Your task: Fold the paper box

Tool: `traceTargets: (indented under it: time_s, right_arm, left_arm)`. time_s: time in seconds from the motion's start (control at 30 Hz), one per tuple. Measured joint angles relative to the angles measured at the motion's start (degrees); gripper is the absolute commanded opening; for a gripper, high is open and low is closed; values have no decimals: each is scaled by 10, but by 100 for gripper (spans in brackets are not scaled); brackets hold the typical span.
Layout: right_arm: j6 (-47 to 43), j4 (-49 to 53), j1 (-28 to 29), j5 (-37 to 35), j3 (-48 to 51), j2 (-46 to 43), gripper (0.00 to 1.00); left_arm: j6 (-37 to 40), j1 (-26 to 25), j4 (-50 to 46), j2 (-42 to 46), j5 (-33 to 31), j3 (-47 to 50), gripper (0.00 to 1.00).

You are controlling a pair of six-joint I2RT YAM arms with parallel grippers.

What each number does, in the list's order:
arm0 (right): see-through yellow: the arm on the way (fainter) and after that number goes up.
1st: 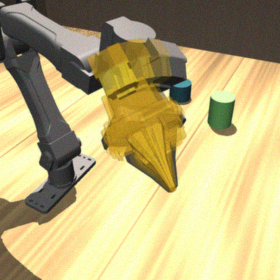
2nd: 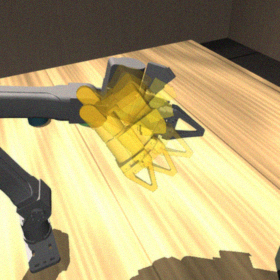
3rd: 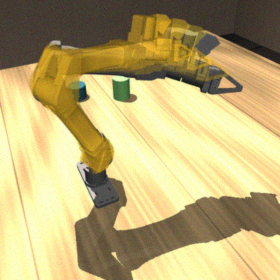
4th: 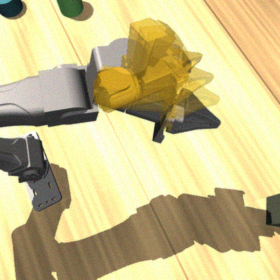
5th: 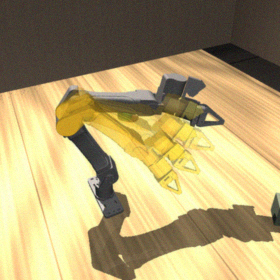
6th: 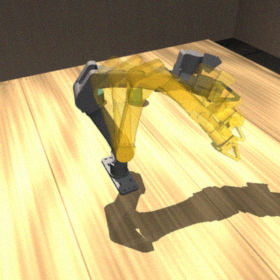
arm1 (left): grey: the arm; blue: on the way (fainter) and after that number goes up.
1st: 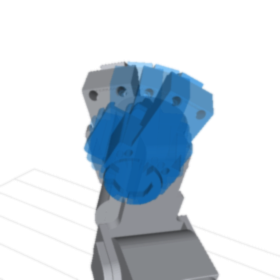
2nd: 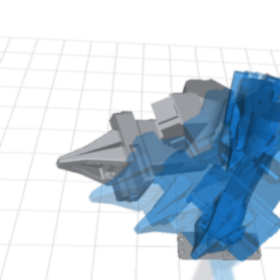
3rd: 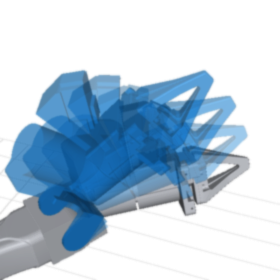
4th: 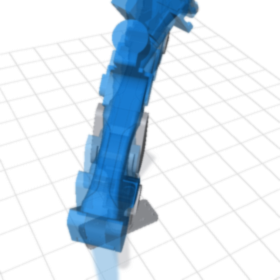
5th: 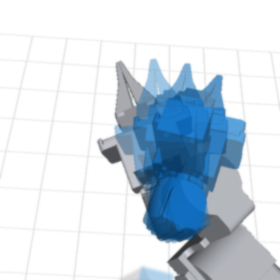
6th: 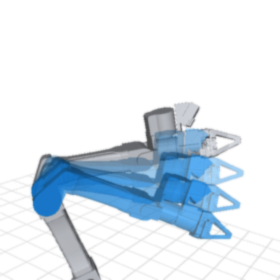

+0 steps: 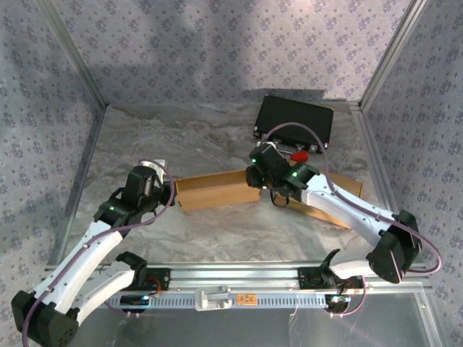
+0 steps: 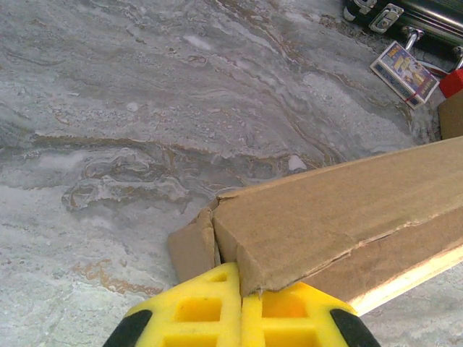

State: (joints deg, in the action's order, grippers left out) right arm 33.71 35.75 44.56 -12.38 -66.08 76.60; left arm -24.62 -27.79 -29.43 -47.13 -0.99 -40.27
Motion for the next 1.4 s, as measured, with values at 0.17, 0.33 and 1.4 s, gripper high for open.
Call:
traceTargets:
  time_s: [0.17,0.33,1.4]
  right_arm:
    - [136,42,-54,75,-37,-48,70]
    - [319,23,-134,166,-21,-77,78]
    - [541,-68,-150,266,109,-34,59]
  left_arm:
    - [-6,-4,2,-10,-13,-6,4]
    - [-10,-5,1,-15,-17,-9,4]
    - [-118,-15,-94,-32,40,-79,53]
